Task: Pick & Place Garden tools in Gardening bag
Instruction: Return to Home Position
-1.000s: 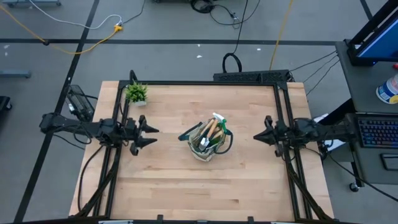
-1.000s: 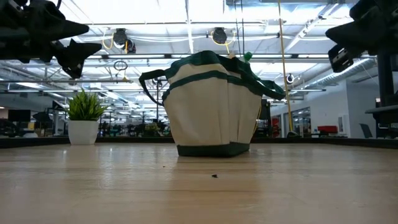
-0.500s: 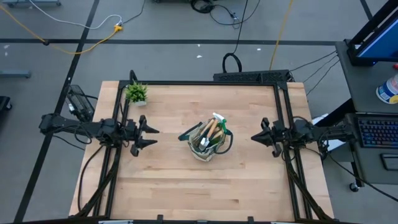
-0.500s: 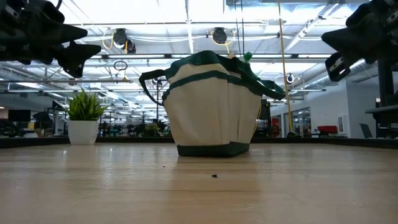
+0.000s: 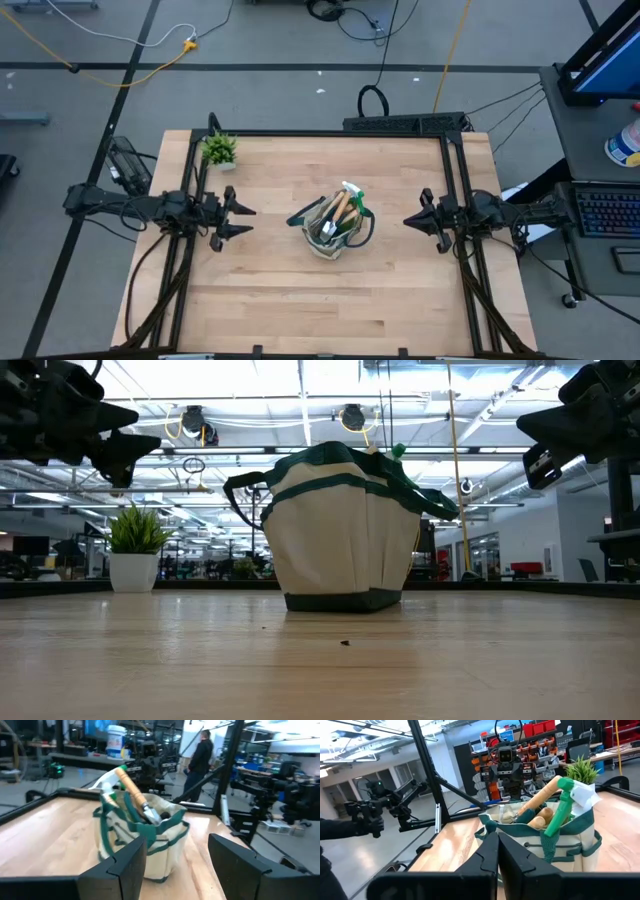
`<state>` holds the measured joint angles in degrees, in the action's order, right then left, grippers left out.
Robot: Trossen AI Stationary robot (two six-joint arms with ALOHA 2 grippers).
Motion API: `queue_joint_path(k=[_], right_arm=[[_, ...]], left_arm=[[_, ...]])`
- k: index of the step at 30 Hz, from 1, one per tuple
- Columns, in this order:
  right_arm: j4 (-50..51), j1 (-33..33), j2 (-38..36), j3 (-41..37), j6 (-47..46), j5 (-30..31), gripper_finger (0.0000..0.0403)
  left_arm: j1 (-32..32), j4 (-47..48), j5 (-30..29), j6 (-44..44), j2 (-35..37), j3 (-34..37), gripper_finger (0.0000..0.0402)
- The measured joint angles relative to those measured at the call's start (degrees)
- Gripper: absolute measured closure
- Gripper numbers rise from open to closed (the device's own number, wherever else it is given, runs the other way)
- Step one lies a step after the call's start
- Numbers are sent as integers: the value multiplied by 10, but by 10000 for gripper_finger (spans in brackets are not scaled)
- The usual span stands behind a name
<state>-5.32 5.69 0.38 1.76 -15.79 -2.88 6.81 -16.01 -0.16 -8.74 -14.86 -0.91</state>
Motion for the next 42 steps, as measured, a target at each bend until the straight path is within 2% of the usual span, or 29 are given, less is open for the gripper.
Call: queue_joint_path(k=[3,6,9,14,24,42], right_arm=[[0,0,0,0,0,-2,403],[11,0,0,0,0,-3,403],[23,0,0,0,7,-2,403],[26,0,0,-1,29,-1,403],[28,0,0,-1,46,-1,403],[29,0,0,-1,45,-1,403]], left_arm=[[0,-7,10,20,12,0,183],[0,1,-29,20,32,0,183],[0,16,-43,28,57,0,183],[0,77,-44,3,87,0,183],[0,137,-44,-66,85,0,183],[0,132,-44,-67,85,0,183]])
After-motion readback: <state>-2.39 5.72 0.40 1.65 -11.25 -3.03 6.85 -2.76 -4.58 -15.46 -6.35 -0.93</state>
